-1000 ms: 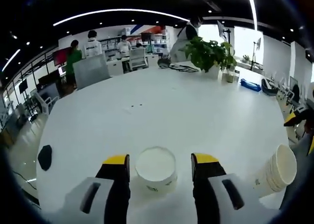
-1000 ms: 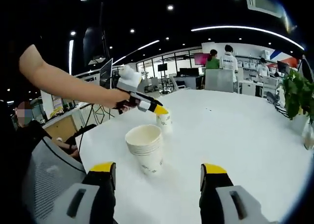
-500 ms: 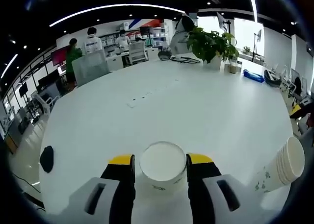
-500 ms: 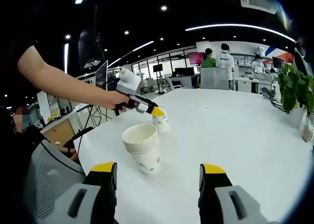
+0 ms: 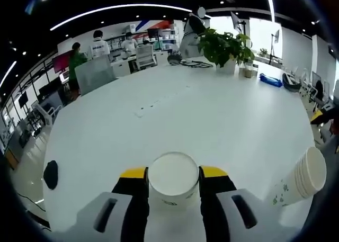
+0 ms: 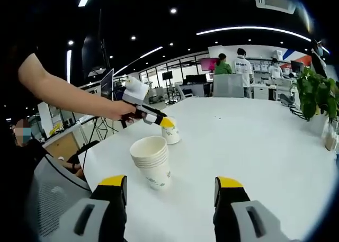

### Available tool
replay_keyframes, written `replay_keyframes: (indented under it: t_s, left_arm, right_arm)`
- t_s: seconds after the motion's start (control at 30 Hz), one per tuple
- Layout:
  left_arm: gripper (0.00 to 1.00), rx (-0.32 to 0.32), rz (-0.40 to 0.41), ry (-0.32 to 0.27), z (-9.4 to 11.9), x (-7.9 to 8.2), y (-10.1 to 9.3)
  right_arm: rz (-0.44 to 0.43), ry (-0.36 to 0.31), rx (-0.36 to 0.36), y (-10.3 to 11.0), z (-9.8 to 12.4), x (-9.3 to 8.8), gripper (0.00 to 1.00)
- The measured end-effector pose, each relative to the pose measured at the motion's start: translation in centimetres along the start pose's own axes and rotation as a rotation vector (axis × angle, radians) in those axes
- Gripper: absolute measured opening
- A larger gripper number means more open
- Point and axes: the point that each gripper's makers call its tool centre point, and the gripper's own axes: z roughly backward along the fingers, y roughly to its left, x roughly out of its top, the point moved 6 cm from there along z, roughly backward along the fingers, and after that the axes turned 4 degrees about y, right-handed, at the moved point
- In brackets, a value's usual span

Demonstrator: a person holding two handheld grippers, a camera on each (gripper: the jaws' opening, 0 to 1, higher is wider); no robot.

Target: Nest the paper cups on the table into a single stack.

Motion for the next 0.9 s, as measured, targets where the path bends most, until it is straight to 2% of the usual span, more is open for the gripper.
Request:
replay_keyframes:
  t_s: [0.23, 0.43, 0.67, 0.9]
  left_arm:
    - [0.35, -0.016, 0.01, -0.021, 1.3, 0.5, -0.1]
    - [0.35, -0.032, -0.005, -0.044, 3.2, 1.1, -1.1]
    - [0.35, -0.044, -0.008, -0.085, 5.6, 2.1, -2.0]
    - [0.35, -0.089, -0.005, -0.149, 8.3, 3.5, -3.5]
  right_arm:
    - [0.006, -0.012, 0.005, 0.1, 0.0, 0.6, 0.66]
    - [0.01, -0.025, 0.019, 0.2, -0.3, 1.2, 0.65]
    - [0.021, -0.042, 0.049, 0.8, -0.9, 2.3, 0.64]
    - [-0.001, -0.071, 0.088, 1.6, -1.6, 3.6, 0.6]
